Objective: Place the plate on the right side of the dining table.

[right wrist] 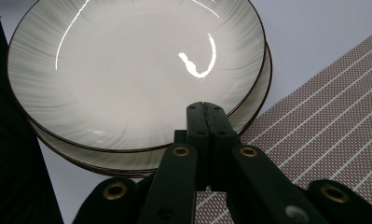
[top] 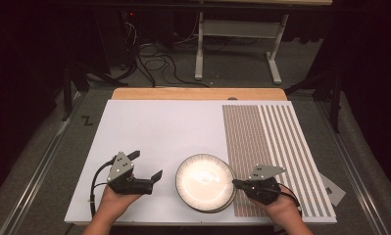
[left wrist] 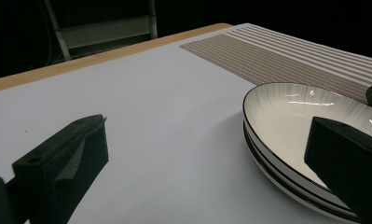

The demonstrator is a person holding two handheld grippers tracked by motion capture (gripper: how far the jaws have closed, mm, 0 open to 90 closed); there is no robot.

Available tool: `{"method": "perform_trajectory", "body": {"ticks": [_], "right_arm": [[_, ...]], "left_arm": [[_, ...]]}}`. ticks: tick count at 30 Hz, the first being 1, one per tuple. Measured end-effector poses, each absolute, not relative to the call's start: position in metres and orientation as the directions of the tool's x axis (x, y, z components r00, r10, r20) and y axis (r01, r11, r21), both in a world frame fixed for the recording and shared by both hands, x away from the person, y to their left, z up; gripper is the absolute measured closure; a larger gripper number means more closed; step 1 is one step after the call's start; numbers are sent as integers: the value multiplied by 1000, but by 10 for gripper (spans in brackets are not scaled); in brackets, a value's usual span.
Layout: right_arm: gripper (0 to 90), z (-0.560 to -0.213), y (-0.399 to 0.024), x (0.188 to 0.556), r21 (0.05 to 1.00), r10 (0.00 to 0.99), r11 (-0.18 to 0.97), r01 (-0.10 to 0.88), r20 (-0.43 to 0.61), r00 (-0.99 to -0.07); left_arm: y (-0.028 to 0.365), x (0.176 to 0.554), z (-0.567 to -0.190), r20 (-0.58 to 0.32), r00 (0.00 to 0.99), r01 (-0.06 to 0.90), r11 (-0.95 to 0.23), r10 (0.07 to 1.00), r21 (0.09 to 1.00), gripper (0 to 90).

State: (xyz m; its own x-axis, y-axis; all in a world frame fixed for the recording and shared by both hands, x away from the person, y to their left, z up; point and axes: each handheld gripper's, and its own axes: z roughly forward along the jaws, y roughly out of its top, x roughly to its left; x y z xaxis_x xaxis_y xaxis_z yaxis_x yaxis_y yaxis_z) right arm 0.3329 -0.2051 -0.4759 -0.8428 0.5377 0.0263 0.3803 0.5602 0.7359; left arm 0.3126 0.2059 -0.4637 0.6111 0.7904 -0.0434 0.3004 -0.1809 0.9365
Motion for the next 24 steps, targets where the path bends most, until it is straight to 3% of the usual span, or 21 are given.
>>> {"method": "perform_trajectory", "body": {"ticks": [24], "right_arm": [[900,-481,-189,336,730,521,575,369,21,-853]], "left_arm": [[206,312,-463,-44,610,297,-177,791,938,3]]}}
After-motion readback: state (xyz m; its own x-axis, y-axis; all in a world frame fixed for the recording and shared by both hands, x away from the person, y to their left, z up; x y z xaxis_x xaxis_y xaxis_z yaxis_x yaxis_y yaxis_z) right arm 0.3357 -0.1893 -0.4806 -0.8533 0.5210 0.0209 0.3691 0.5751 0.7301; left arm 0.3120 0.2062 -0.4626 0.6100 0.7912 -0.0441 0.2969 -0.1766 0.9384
